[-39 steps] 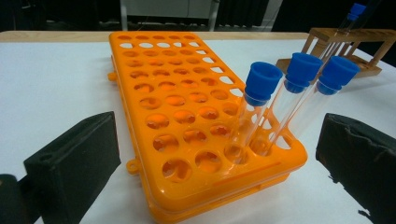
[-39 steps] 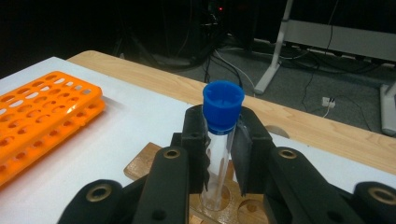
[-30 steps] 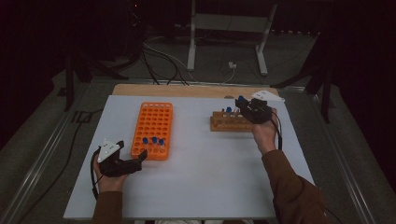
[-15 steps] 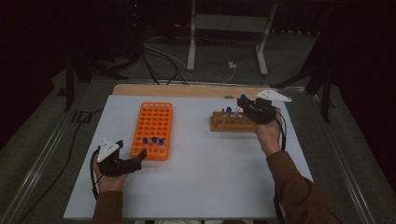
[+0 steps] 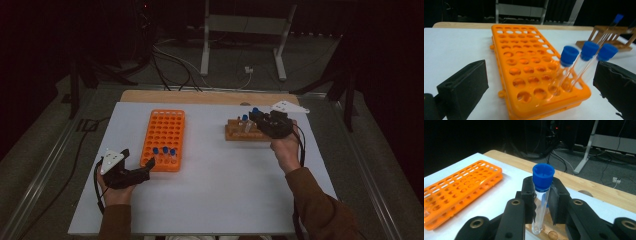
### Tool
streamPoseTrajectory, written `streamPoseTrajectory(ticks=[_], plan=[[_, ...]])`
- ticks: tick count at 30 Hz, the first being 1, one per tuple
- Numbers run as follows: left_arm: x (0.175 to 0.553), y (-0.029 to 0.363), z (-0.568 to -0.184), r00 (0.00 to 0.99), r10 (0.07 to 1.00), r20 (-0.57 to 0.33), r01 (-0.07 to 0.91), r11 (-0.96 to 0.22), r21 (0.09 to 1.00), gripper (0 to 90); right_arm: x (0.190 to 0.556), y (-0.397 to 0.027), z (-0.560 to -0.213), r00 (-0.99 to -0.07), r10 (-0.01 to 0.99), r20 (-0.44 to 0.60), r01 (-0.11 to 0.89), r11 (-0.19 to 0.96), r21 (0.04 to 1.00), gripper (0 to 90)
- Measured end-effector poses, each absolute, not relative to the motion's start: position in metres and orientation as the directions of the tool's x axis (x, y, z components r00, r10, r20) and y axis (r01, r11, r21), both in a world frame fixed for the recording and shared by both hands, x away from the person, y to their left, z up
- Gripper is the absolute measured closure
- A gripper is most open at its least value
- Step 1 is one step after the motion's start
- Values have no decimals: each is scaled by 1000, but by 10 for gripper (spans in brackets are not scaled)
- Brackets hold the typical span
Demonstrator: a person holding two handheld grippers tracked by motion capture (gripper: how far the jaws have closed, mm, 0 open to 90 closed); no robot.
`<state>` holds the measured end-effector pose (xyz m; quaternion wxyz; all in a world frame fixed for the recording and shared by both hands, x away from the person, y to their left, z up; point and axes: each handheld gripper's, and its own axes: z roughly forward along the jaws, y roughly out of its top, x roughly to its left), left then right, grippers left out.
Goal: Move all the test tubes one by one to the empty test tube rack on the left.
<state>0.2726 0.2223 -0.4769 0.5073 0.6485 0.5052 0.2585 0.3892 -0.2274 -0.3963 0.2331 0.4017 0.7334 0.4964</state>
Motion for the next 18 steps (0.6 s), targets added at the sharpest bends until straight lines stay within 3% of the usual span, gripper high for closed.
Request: streamPoseTrajectory(ticks=[18], plan=[[270, 191, -446, 410, 897, -166, 343, 17, 939, 8, 373, -215, -399, -628, 774, 78, 366, 206, 907, 763]])
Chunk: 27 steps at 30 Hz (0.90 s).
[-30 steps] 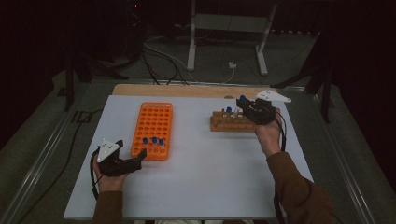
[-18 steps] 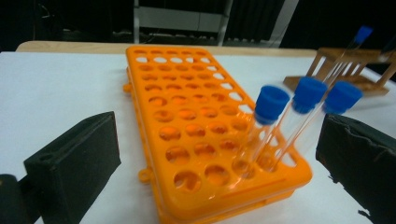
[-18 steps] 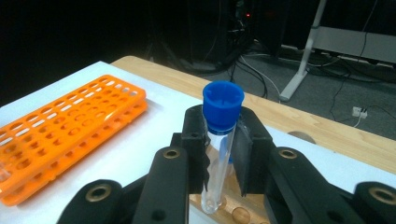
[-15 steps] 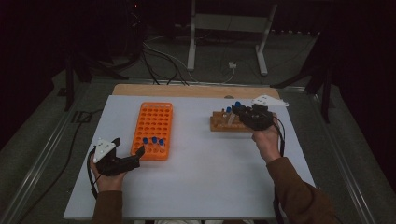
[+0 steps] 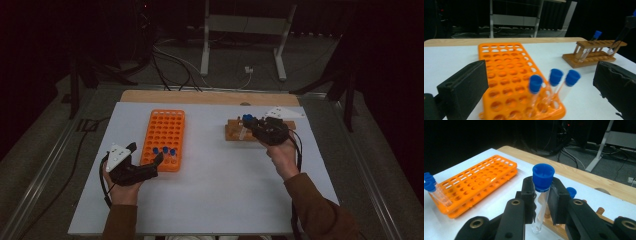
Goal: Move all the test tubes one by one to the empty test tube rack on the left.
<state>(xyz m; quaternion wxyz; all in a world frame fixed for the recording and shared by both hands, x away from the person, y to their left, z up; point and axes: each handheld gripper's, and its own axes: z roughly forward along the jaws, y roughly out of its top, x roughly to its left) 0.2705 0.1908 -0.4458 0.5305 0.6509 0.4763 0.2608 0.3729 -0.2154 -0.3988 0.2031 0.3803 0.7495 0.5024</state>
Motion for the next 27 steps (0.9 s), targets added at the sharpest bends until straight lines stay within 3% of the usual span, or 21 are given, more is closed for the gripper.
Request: streamPoseTrajectory(ticks=[14, 27], plan=[[283, 131, -424, 545, 830, -118, 304, -65, 950, 8, 367, -205, -393, -664, 745, 72, 375, 248, 893, 762], [294, 81, -424, 610, 785, -112, 309, -105, 945, 43, 357, -181, -391, -727, 680, 88, 378, 290, 880, 762]])
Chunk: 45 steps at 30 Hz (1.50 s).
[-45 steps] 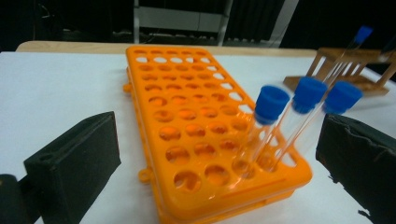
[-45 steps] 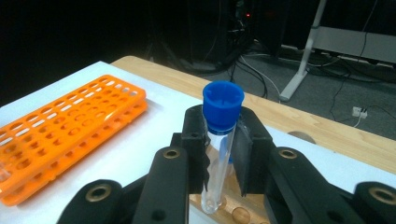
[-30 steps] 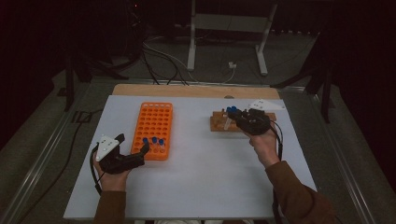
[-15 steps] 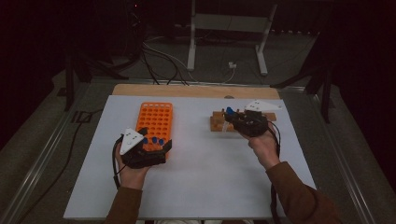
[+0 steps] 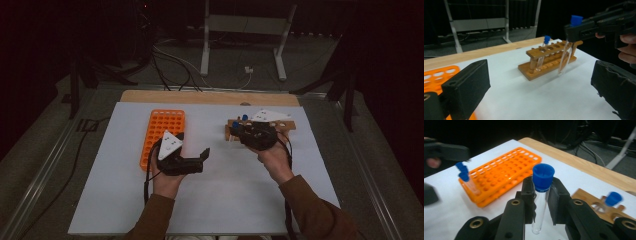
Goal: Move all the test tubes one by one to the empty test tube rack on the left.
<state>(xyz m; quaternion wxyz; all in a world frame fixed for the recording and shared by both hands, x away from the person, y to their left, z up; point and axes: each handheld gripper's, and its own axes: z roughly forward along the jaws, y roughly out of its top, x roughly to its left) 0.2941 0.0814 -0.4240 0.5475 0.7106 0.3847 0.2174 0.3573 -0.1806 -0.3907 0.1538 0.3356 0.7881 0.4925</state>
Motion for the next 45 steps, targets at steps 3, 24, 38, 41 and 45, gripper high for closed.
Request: streamPoseTrajectory(ticks=[3, 24, 38, 41, 45], plan=[[296, 69, -426, 622, 779, -82, 308, -147, 940, 54, 354, -174, -390, -744, 662, 91, 370, 295, 881, 762], [305, 36, -431, 662, 749, -26, 293, -227, 929, 711, 339, -148, -385, -808, 582, 91, 336, 329, 883, 762], [309, 39, -434, 655, 755, -35, 311, -227, 923, 784, 341, -149, -386, -820, 558, 128, 346, 305, 887, 530], [311, 42, -435, 648, 761, -43, 322, -222, 920, 784, 342, -153, -384, -818, 557, 144, 349, 281, 894, 434], [312, 46, -434, 641, 766, -53, 327, -210, 921, 784, 342, -159, -383, -809, 572, 136, 343, 272, 899, 264]])
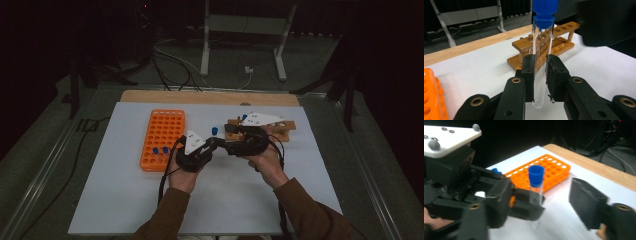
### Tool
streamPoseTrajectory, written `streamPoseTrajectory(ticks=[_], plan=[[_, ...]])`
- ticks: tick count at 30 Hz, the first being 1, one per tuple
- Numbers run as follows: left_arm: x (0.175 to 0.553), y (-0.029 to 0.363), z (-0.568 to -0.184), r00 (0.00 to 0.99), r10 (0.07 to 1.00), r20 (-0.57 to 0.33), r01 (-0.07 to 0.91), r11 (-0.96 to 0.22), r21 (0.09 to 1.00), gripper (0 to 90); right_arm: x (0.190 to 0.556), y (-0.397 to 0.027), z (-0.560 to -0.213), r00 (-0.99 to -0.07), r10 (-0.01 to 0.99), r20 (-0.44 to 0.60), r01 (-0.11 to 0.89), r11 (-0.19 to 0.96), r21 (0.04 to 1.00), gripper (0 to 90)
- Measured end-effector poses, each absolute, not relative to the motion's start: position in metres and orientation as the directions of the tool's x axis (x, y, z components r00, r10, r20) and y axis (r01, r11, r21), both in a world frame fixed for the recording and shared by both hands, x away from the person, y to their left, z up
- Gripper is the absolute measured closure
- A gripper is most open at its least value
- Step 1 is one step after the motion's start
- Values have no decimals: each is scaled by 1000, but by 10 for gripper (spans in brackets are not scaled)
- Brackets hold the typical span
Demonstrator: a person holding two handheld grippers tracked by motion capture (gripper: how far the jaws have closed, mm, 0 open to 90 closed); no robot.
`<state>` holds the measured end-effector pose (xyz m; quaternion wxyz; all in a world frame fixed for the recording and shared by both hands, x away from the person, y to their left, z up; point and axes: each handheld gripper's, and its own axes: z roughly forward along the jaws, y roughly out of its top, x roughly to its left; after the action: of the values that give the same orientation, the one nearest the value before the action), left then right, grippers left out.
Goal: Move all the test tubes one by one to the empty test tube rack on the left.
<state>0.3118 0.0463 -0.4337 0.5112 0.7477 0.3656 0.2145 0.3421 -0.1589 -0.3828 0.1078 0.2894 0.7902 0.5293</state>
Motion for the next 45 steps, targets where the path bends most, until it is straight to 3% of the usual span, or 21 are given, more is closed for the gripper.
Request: streamPoseTrajectory(ticks=[2, 7, 21, 45], plan=[[312, 49, -433, 637, 768, -62, 329, -199, 923, 784, 342, -161, -383, -802, 584, 124, 342, 279, 897, 154], [313, 56, -430, 629, 774, -71, 330, -184, 926, 784, 343, -171, -389, -769, 627, 120, 363, 275, 890, 29], [316, 74, -425, 609, 785, -111, 338, -130, 932, 784, 343, -209, -411, -710, 694, 118, 391, 249, 886, 0], [318, 120, -407, 567, 818, -103, 308, -95, 946, 784, 332, -250, -431, -652, 749, 120, 398, 203, 895, 0]])
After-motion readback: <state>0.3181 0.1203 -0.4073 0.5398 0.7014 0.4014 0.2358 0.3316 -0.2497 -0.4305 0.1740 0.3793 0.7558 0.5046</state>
